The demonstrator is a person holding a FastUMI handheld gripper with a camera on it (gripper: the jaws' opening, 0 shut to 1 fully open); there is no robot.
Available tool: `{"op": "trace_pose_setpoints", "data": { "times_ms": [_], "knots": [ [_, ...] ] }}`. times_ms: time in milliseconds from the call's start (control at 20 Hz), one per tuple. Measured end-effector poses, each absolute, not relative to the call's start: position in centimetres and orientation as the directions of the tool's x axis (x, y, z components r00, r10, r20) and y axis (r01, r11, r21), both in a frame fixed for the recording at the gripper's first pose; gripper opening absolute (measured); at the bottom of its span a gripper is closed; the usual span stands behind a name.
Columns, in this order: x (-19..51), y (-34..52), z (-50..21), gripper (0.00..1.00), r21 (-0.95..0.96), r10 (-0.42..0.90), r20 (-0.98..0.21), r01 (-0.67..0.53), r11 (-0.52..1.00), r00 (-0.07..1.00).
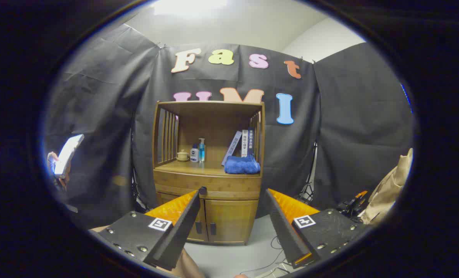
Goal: Pull open the drawer, take out the items inside it, and place them on the countertop above the cabinet.
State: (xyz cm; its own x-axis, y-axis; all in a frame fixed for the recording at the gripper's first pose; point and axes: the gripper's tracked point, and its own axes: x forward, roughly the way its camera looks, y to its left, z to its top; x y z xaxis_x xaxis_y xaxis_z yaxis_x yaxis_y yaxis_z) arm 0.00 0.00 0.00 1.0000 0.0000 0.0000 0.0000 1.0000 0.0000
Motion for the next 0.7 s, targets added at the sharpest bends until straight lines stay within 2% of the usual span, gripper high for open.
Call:
{"op": "trace_pose_setpoints", "data": {
  "times_ms": [350,700],
  "knots": [
    [3.7,3.3,-2.2,0.99,-0.011,0.065,-0.031,-0.065,0.998,0.997],
    [13.3,8.0,-3.9,0.99,-0.045,0.126,0.007,-0.125,0.991,0.992]
  ]
}}
